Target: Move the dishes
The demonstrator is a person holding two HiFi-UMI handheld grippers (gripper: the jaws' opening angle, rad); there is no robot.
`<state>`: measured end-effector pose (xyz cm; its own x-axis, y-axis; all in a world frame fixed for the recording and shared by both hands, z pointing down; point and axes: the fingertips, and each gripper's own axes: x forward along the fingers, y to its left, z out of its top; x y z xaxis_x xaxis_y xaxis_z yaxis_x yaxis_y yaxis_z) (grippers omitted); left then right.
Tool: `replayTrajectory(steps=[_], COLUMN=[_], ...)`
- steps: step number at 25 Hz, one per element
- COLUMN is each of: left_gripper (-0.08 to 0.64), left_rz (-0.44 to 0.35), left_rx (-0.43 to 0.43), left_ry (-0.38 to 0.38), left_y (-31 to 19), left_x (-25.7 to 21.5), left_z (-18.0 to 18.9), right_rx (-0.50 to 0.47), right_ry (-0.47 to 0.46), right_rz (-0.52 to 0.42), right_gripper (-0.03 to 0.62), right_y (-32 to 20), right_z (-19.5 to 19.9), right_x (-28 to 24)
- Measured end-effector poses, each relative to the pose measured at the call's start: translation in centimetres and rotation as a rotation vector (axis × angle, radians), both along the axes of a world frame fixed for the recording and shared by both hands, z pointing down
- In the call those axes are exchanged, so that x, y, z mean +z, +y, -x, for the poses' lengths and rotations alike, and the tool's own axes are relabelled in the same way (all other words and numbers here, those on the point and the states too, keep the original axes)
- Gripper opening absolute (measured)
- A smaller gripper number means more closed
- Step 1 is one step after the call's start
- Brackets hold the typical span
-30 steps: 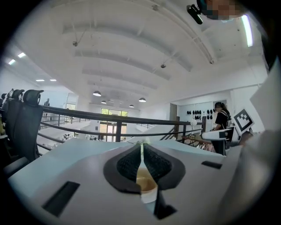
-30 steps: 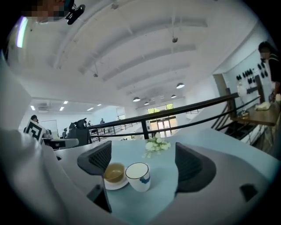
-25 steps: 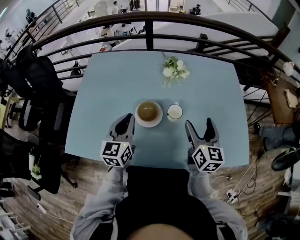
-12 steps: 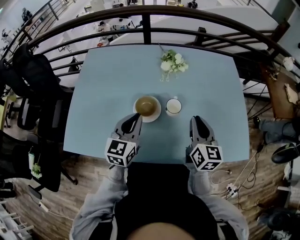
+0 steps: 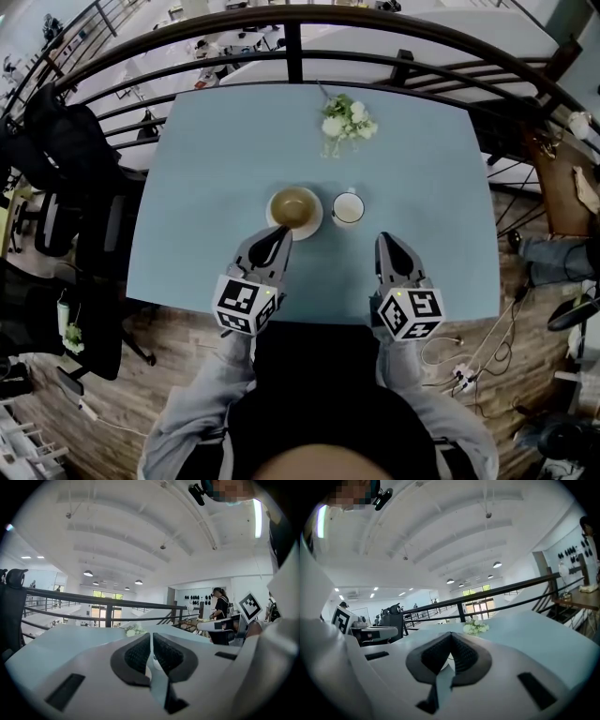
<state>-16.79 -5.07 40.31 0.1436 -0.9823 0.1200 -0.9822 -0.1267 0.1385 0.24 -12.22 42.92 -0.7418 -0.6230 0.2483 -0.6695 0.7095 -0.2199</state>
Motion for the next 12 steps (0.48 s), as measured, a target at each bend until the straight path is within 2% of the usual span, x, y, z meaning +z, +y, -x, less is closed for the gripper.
replayTrajectory(steps=[12], left_gripper=[0.031], left_rz=[0.011], left_rx=[-0.009], left_ry=[-0.005], left_y=[0.42], left_x=[0.39], left_z=[0.14], right_rx=[-0.040], right_ry=[0.036], right_rz=[-0.035], right_gripper=[0.006], right_y=[0.72], right_z=[0.50], right_x=[0.20])
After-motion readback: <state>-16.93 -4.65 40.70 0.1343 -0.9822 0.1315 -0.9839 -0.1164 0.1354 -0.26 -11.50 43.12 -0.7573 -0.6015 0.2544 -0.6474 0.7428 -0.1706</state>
